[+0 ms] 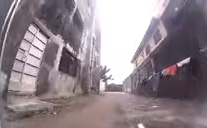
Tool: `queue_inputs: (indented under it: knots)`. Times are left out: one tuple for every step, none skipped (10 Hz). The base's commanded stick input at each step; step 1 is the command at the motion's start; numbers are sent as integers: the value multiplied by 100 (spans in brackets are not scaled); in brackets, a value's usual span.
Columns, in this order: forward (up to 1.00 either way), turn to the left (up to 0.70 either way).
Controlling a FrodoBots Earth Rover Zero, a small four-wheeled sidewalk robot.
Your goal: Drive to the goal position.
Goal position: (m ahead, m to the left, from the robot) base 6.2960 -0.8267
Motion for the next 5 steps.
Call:
queue_inputs:
  knots:
    - [100, 0]
    - [100, 0]
    - [100, 0]
    - [100, 0]
    - [100, 0]
